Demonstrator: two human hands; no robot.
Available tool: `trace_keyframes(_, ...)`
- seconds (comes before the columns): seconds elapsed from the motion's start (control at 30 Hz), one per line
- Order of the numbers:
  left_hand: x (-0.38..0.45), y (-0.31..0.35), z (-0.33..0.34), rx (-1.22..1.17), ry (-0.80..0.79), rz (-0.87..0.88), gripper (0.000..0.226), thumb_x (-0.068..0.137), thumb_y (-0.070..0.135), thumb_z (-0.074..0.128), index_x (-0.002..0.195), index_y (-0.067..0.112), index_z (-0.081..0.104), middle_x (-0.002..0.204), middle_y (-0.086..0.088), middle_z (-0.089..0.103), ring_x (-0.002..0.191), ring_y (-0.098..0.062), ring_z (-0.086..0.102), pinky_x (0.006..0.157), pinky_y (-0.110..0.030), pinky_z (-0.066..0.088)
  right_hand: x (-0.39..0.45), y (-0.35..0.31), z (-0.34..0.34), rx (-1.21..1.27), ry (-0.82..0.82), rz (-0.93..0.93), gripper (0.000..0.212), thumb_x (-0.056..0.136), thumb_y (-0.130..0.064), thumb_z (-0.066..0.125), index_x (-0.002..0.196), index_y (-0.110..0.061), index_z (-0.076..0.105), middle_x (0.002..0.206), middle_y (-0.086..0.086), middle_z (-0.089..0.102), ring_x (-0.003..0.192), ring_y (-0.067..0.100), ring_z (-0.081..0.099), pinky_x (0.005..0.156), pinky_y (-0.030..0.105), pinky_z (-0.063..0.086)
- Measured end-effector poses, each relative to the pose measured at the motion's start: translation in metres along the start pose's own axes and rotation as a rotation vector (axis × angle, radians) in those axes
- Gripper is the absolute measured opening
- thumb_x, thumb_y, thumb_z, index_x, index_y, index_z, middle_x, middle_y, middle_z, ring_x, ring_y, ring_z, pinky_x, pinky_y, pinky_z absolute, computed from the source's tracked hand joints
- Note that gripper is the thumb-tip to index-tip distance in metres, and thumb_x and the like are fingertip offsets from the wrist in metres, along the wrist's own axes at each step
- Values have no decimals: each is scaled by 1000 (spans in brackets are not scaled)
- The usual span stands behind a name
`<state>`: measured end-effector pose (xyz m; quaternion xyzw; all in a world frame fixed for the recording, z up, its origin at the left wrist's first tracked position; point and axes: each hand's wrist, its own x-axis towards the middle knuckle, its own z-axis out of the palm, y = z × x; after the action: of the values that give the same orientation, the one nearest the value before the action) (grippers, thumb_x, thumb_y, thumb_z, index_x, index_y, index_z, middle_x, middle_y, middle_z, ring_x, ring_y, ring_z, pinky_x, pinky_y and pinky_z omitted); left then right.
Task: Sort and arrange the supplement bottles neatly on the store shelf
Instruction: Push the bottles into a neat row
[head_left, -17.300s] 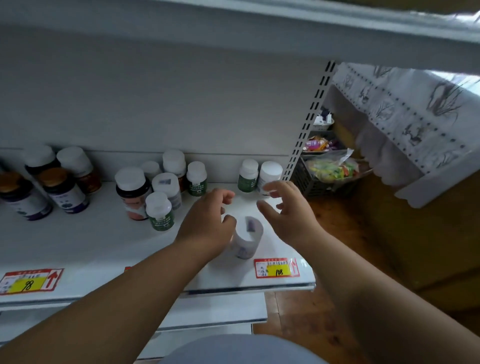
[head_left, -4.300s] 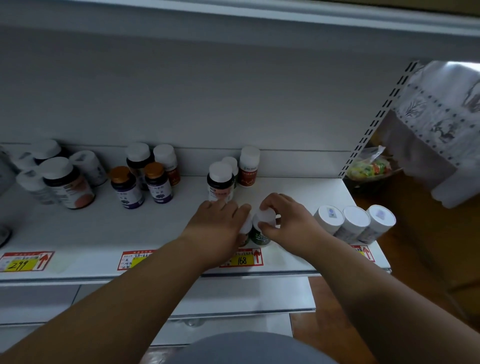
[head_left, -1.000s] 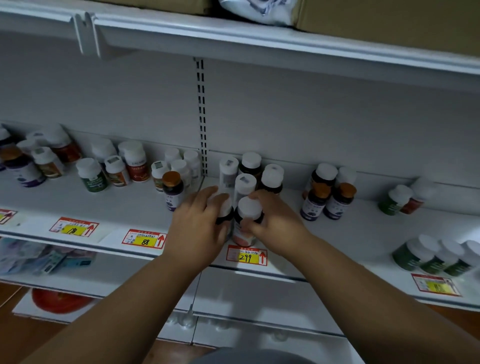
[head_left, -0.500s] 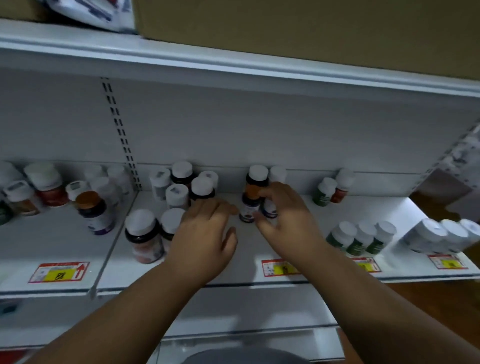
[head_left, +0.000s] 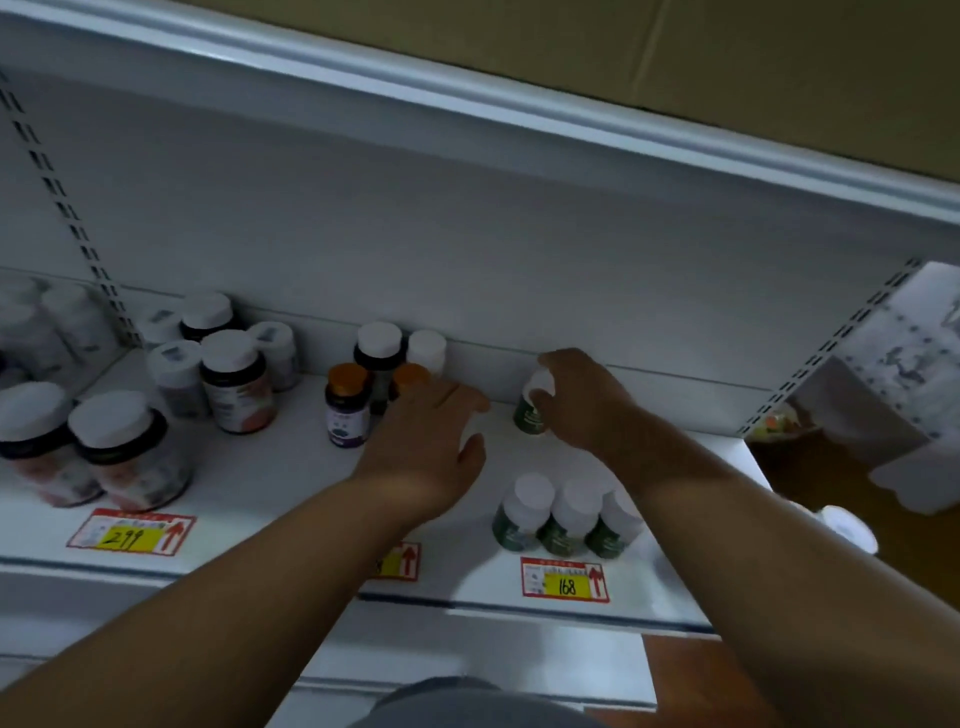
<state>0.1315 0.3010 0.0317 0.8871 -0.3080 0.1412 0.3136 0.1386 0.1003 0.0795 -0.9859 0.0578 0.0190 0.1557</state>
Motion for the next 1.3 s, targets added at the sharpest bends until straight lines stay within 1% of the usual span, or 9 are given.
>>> trace_keyframes(0.13, 7, 12, 15, 19, -31, -71, 35, 90, 23, 59, 125, 19, 55, 122, -2, 53, 115, -20, 43, 89, -24, 31, 22, 9, 9, -283, -126, -57, 40, 96, -21, 48, 133, -5, 44, 136, 15, 46, 125, 32, 45, 108, 40, 34)
trace_keyframes(0.23, 9, 18, 19, 19, -23, -106, 35, 91, 23, 57, 126, 20, 54, 123, -1, 52, 115, -17, 40, 87, -20, 26, 30, 14, 17, -238, -64, -59, 46, 91, -25, 57, 131, -12, 40, 127, 14, 44, 117, 35, 51, 94, 46, 47)
trace_keyframes(0.33, 10, 21, 21, 30, -26, -122, 35, 91, 23, 56, 126, 21, 54, 123, 0, 51, 115, -16, 40, 86, -19, 26, 31, 19, 21, -215, 3, -105, 40, 90, -29, 60, 123, -13, 44, 120, 15, 47, 112, 34, 52, 89, 43, 49)
trace_keyframes(0.53, -1, 21, 12, -50, 103, -120, 30, 89, 27, 56, 119, 19, 58, 114, 2, 55, 105, -10, 45, 85, -17, 30, 8, 16, 6, 295, 138, -130, 14, 89, -35, 60, 97, -25, 55, 97, -1, 58, 84, 16, 57, 68, 28, 44)
trace_keyframes(0.7, -18, 30, 1, -75, 168, 169, 23, 86, 12, 55, 105, 5, 66, 102, -9, 61, 96, -22, 56, 87, -25, 43, -14, 1, -9, 614, 211, -20, 10, 89, -35, 60, 83, -27, 61, 76, -8, 63, 65, 13, 57, 62, 34, 51)
trace_keyframes(0.87, -21, 34, -7, -75, 91, 251, 27, 81, 9, 58, 107, 6, 66, 108, -10, 61, 99, -27, 58, 87, -37, 46, -34, -7, -19, 580, 265, 16, 11, 88, -36, 62, 84, -26, 60, 77, -8, 64, 72, 12, 62, 68, 38, 56)
trace_keyframes(1.07, -29, 39, 1, -8, -116, 344, 40, 78, 17, 63, 118, 11, 62, 120, -7, 60, 108, -26, 56, 94, -34, 46, -50, 2, -21, 507, 320, 16, 10, 86, -30, 66, 89, -26, 58, 85, -14, 61, 76, -2, 57, 58, 14, 39)
trace_keyframes(1.2, -33, 61, 30, 221, -279, 440, 65, 79, 40, 64, 136, 12, 49, 140, -7, 51, 127, -25, 49, 108, -36, 33, -38, 10, -19, 390, 209, -51, 23, 79, -26, 71, 97, -29, 58, 96, -12, 61, 86, 7, 59, 63, 19, 42)
trace_keyframes(1.3, -30, 69, 43, 338, -279, 412, 76, 80, 50, 62, 141, 10, 43, 147, -8, 45, 135, -24, 42, 110, -36, 25, -21, 14, -13, 263, 62, -113, 31, 76, -27, 74, 105, -26, 62, 102, -9, 61, 91, 10, 58, 67, 20, 41)
